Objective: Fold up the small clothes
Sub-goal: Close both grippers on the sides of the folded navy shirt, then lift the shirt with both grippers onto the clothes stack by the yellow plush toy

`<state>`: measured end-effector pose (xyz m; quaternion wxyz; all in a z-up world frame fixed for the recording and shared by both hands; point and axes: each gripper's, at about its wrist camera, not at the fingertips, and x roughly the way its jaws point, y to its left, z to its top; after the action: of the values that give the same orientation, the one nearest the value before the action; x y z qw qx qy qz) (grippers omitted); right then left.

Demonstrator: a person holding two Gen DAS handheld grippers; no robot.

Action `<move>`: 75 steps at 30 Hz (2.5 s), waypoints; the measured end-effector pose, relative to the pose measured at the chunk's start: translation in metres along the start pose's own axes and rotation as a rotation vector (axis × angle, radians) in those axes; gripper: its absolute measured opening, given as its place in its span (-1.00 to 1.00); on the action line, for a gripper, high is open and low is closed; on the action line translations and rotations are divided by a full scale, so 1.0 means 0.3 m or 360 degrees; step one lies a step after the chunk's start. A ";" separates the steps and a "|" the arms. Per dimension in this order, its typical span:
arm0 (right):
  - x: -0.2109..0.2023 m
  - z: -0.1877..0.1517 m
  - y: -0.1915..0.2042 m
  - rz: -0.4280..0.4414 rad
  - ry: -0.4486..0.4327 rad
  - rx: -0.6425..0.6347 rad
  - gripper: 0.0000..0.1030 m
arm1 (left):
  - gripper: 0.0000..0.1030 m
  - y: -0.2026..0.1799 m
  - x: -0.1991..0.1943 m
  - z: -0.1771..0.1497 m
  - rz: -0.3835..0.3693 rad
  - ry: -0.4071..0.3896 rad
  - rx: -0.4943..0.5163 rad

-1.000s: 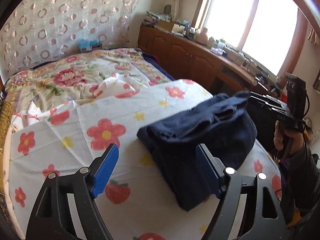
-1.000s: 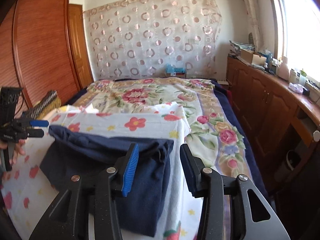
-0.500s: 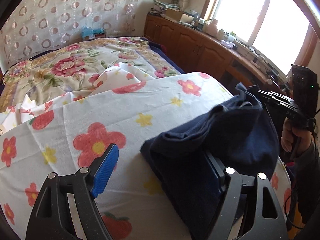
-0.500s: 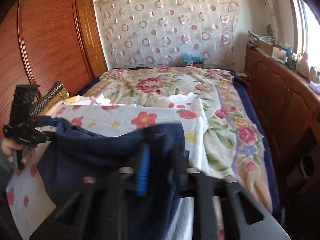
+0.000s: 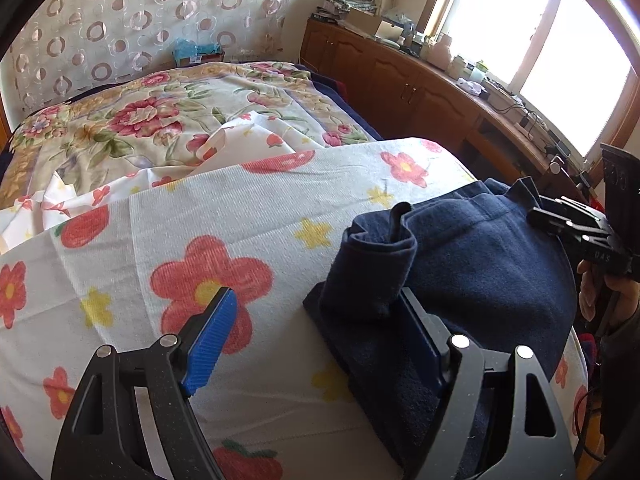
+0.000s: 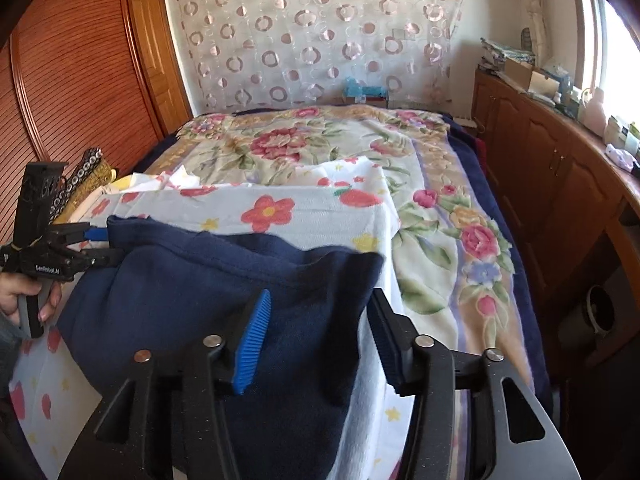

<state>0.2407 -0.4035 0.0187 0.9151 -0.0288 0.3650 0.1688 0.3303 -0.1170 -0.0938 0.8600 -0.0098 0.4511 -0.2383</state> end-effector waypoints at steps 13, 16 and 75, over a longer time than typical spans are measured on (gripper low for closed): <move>0.097 0.046 -0.057 0.0151 0.0140 0.0101 0.13 | -0.11 -0.005 0.003 -0.005 -0.0194 -0.0012 -0.0036; 0.106 0.036 -0.054 0.0222 0.0144 0.0098 -0.26 | -0.36 -0.002 0.001 -0.006 -0.0243 -0.0022 -0.0060; 0.671 0.906 1.540 0.0724 -0.0195 -0.1036 -0.22 | -0.67 0.799 -0.846 -0.595 0.0628 -0.0744 -0.0851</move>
<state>0.4032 0.1372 0.1138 0.8174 -0.2256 0.2343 0.4754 0.1654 0.2370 -0.0593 0.9357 -0.2002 0.2828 0.0657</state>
